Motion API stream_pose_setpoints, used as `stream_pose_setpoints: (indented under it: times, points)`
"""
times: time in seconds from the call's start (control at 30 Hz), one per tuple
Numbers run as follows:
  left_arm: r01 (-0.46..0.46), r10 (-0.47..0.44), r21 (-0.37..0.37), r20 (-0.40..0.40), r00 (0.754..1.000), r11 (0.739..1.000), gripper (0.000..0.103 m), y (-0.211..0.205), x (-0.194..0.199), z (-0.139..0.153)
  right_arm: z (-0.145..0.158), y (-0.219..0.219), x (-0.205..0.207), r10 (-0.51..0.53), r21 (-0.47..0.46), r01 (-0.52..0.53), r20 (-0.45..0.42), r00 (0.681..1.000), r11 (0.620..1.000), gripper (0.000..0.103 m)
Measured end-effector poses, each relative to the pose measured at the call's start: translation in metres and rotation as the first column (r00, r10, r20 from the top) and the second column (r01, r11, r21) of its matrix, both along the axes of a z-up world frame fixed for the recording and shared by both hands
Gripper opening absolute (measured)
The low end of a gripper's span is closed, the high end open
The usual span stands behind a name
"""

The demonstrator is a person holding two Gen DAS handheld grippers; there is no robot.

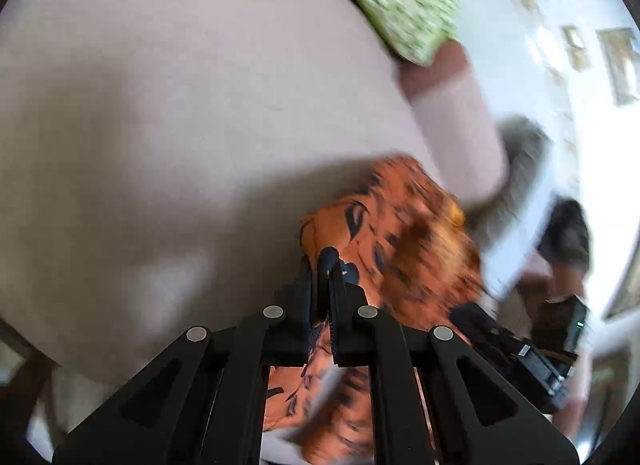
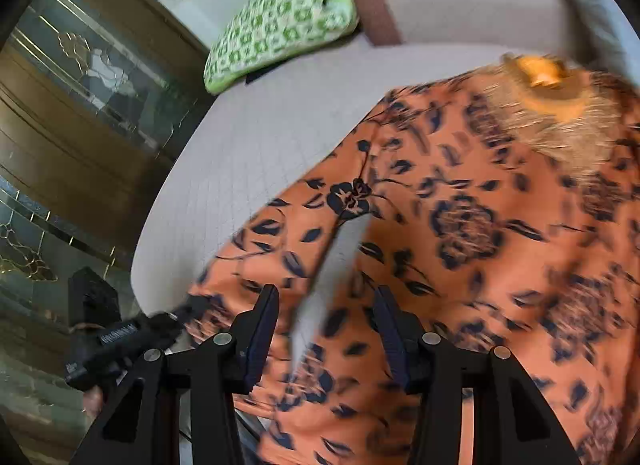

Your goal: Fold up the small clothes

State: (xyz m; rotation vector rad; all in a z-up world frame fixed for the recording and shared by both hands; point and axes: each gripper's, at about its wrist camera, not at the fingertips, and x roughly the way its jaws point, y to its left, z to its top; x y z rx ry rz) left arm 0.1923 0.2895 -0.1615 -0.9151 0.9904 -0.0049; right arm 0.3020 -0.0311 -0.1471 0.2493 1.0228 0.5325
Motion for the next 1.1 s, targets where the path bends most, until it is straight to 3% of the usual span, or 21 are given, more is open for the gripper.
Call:
stream_pose_setpoints:
  times: [0.1,0.17,0.27,0.3,0.33,0.4,0.47,0.6,0.67,0.7,0.73,0.77,0.8,0.83,0.87,0.97,1.03,1.1]
  points:
    - [-0.070,0.073,0.056,-0.043,0.996,0.996,0.006,0.014,-0.008,0.002,-0.015,0.021,0.027,0.030,0.008,-0.030,-0.053,0.998,1.000,0.047]
    - [-0.051,0.054,0.124,-0.021,0.998,0.991,0.010,0.005,-0.018,0.015,-0.027,0.035,0.044,0.046,0.009,-0.045,-0.083,0.995,0.999,0.047]
    - [-0.005,0.001,0.227,0.018,1.000,0.974,0.042,-0.022,-0.030,0.035,-0.043,0.049,0.065,0.028,0.007,-0.028,-0.133,0.991,1.000,0.047]
    - [0.029,-0.038,0.254,0.032,0.999,0.967,0.060,-0.033,-0.032,0.040,-0.046,0.050,0.070,0.027,0.023,-0.024,-0.145,0.989,0.999,0.047]
    - [0.075,-0.089,0.282,0.036,0.995,0.957,0.067,-0.047,-0.032,0.040,-0.047,0.051,0.072,0.020,0.030,-0.016,-0.147,0.989,0.999,0.047]
    - [0.216,-0.236,0.352,0.013,0.972,0.911,0.067,-0.085,-0.028,0.035,-0.048,0.051,0.073,0.013,0.036,-0.008,-0.144,0.989,0.999,0.047]
    - [0.319,-0.318,0.407,-0.072,0.945,0.856,0.067,-0.113,-0.013,0.021,-0.047,0.049,0.075,0.001,0.040,0.005,-0.146,0.989,0.999,0.047]
    - [0.389,-0.308,0.504,-0.240,0.921,0.771,0.067,-0.138,0.003,-0.012,-0.043,0.042,0.077,-0.010,0.042,0.016,-0.147,0.989,0.999,0.047]
    - [0.395,-0.277,0.588,-0.284,0.918,0.706,0.066,-0.144,0.007,-0.024,-0.044,0.041,0.083,-0.019,0.043,0.026,-0.150,0.989,0.999,0.047]
    - [0.390,-0.267,0.602,-0.287,0.920,0.696,0.056,-0.145,0.007,-0.025,-0.046,0.040,0.088,-0.031,0.044,0.038,-0.158,0.987,0.998,0.047]
    - [0.371,-0.244,0.627,-0.282,0.928,0.685,0.037,-0.146,0.007,-0.024,-0.049,0.040,0.092,-0.039,0.053,0.048,-0.171,0.984,0.997,0.047]
    - [0.348,-0.214,0.640,-0.279,0.936,0.685,0.028,-0.141,0.008,-0.024,-0.052,0.041,0.095,-0.043,0.066,0.056,-0.187,0.981,0.996,0.047]
    - [0.337,-0.202,0.629,-0.278,0.939,0.701,0.012,-0.135,0.008,-0.024,-0.056,0.044,0.100,-0.046,0.083,0.064,-0.211,0.976,0.994,0.047]
    - [0.324,-0.192,0.611,-0.274,0.943,0.722,0.006,-0.129,0.009,-0.022,-0.060,0.047,0.103,-0.045,0.102,0.071,-0.235,0.971,0.992,0.047]
    - [0.303,-0.193,0.537,-0.252,0.948,0.787,0.006,-0.113,0.009,-0.021,-0.063,0.051,0.105,-0.039,0.118,0.070,-0.250,0.967,0.991,0.047]
    - [0.232,-0.183,0.357,-0.165,0.969,0.905,0.005,-0.075,0.004,-0.013,-0.074,0.071,0.111,-0.010,0.140,0.053,-0.294,0.956,0.989,0.047]
    - [0.186,-0.161,0.280,-0.110,0.981,0.942,0.004,-0.056,-0.003,-0.001,-0.083,0.083,0.115,0.000,0.139,0.048,-0.329,0.944,0.989,0.046]
    - [0.166,-0.157,0.225,-0.056,0.986,0.960,0.004,-0.047,-0.009,0.016,-0.087,0.093,0.117,0.005,0.146,0.050,-0.353,0.936,0.988,0.023]
